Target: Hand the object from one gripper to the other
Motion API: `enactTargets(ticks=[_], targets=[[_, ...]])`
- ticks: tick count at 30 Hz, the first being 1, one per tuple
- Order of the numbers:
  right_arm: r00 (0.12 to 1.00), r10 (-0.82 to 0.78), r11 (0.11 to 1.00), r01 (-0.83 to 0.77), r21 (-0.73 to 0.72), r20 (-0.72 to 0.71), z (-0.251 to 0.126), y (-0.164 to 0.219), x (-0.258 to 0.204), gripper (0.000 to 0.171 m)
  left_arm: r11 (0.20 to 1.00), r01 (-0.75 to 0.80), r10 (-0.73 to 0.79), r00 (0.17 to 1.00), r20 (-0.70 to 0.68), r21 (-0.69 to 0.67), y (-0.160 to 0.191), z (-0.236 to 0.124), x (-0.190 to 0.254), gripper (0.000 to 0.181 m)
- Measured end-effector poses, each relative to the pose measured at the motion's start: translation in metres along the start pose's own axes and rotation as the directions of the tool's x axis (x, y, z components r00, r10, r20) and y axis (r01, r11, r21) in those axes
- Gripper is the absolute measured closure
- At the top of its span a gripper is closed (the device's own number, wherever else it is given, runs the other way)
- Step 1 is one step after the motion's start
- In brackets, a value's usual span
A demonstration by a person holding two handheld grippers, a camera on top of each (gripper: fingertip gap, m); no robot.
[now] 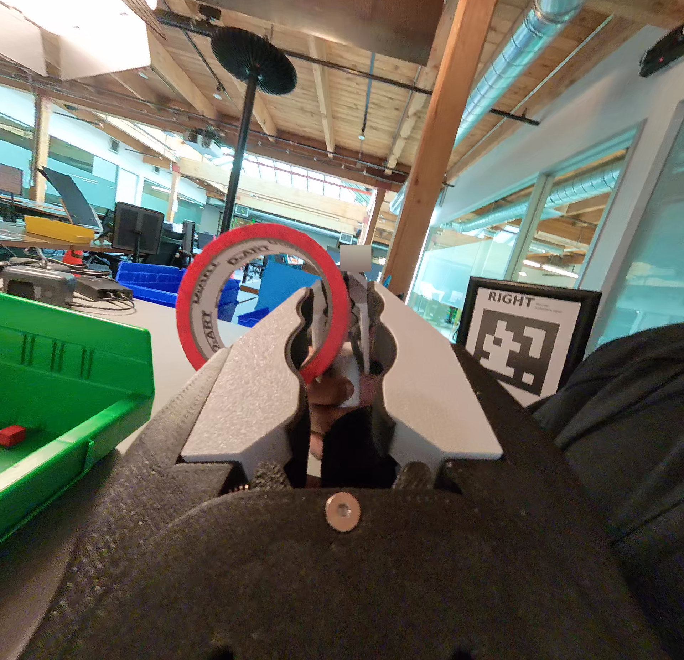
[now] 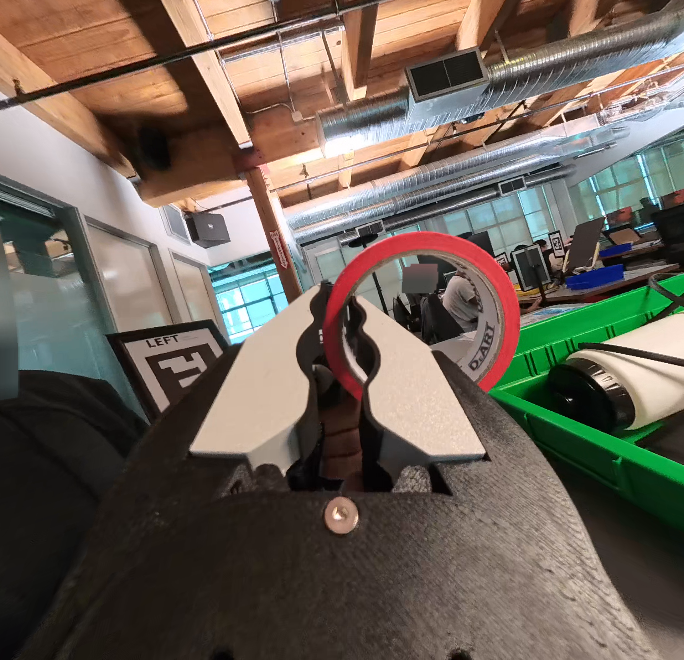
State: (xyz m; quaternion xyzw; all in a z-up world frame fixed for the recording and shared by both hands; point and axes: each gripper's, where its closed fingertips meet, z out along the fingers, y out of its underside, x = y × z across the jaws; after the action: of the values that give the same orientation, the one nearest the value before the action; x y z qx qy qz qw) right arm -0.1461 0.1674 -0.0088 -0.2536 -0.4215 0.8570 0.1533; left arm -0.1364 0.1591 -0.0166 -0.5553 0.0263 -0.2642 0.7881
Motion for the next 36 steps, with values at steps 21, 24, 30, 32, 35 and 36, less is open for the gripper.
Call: enactTargets(ticks=[21,24,30,32,35,36], targets=[[0.926,-0.376,0.889,0.355,-0.291,-0.019,0.016,0.053,-0.004,0.157,0.995,0.026,-0.025,1.000,-0.007,0.092,-0.018,-0.009,-0.002,0.167],[0.933,-0.360,0.903,0.347,-0.253,-0.005,0.015,0.047,-0.008,0.160,0.995,0.033,-0.034,0.999,0.008,0.090,-0.016,-0.008,-0.004,0.163],[0.992,-0.127,0.987,0.127,-0.099,0.002,0.007,0.018,-0.008,0.159,0.999,0.014,-0.012,1.000,-0.023,0.052,-0.010,-0.004,0.003,0.156],[0.997,-0.070,0.996,0.071,-0.058,0.016,0.005,0.011,-0.008,0.159,1.000,0.005,-0.004,1.000,-0.031,0.026,-0.005,-0.002,0.005,0.155],[0.999,-0.024,0.999,0.026,-0.034,0.040,0.003,0.007,-0.009,0.159,0.999,-0.038,0.037,0.999,-0.019,-0.040,0.006,0.002,0.005,0.154],[0.999,-0.023,0.999,0.025,-0.035,0.039,0.003,0.007,-0.009,0.159,0.995,-0.067,0.067,0.998,-0.008,-0.071,0.012,0.004,0.005,0.154]])
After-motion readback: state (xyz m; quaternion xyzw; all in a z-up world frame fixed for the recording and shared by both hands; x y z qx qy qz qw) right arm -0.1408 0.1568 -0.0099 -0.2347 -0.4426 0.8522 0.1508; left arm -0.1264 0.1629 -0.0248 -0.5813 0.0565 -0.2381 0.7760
